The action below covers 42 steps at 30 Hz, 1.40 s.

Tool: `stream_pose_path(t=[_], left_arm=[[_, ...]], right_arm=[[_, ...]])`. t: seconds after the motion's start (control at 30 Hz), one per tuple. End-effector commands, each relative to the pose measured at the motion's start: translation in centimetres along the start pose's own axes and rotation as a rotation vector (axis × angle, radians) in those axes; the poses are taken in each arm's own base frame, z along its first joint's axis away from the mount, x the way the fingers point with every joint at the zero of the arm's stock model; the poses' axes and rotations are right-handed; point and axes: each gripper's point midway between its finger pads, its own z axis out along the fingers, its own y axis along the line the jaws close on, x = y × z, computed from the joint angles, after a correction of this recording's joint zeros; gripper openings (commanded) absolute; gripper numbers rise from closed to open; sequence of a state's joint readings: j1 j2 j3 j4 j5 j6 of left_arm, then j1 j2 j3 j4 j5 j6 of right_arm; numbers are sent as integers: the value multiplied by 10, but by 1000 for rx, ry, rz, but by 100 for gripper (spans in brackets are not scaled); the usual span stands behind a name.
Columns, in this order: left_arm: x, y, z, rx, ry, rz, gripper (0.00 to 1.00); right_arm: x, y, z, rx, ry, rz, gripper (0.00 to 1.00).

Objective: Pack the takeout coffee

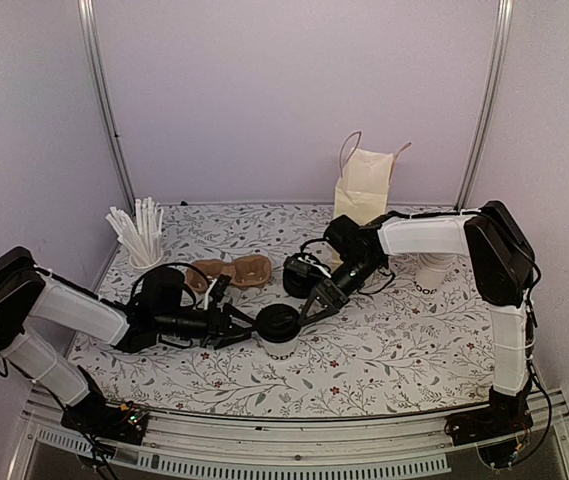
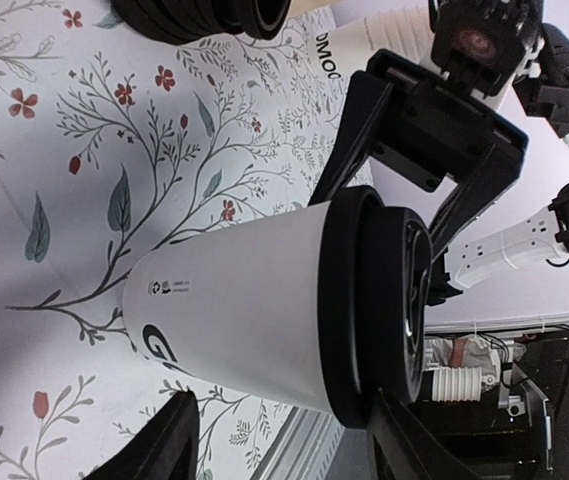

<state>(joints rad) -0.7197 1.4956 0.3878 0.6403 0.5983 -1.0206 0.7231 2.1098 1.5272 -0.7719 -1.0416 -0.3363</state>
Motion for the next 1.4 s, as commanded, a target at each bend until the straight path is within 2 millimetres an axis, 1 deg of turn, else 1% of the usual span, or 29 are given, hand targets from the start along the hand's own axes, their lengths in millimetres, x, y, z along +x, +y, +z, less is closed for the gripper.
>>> stream_pose_path(t=[0.0,0.07,0.17,0.23,0.27,0.37,0.43,0.5,0.57,0.6,0.67,0.73,0.77,0.8,0.83,0.97,1.1,1.17,1.27,1.37], left_arm=[[32,62,0,-218,108,-136,56],[42,75,-1,-269,141,-177,53],[54,90,-1,-309,182,-220,48],[59,96,-2,-321,187,-233,47],[62,99,-3,-325,187,-237,47],[71,109,-4,-341,207,-247,45],[76,113,-4,-344,216,-253,43],[78,114,-3,-335,219,-257,42],[75,112,-3,-330,211,-247,41],[73,110,-3,-324,205,-237,41],[61,99,-1,-303,180,-183,41],[49,87,0,-296,153,-113,41],[41,76,2,-278,135,-61,42],[35,69,2,-282,126,-23,43],[27,59,4,-272,114,26,43],[2,11,4,-196,68,181,47],[-11,-42,1,-71,40,269,55],[-15,-61,-3,-29,31,294,59],[-20,-76,-7,-8,17,316,62],[-21,-76,-10,-26,12,324,64]], right_arm=[[7,-25,10,45,31,34,56],[10,-33,13,64,42,53,54],[18,-48,19,122,67,99,52],[29,-63,22,205,98,138,49],[37,-70,25,242,118,162,47],[58,-86,32,350,198,214,42],[76,-99,41,378,256,248,38],[88,-108,45,395,289,272,36],[90,-110,46,395,297,271,35],[87,-106,47,376,289,258,34],[70,-90,45,319,249,204,33],[48,-65,40,246,201,129,35],[40,-54,38,212,183,88,37],[31,-42,33,187,162,54,39],[22,-29,28,171,143,11,40],[1,-3,12,154,98,-88,47],[-12,14,2,133,68,-137,54],[-16,18,-1,130,61,-149,57],[-21,21,-4,119,52,-155,60],[-24,22,-5,112,47,-157,61]])
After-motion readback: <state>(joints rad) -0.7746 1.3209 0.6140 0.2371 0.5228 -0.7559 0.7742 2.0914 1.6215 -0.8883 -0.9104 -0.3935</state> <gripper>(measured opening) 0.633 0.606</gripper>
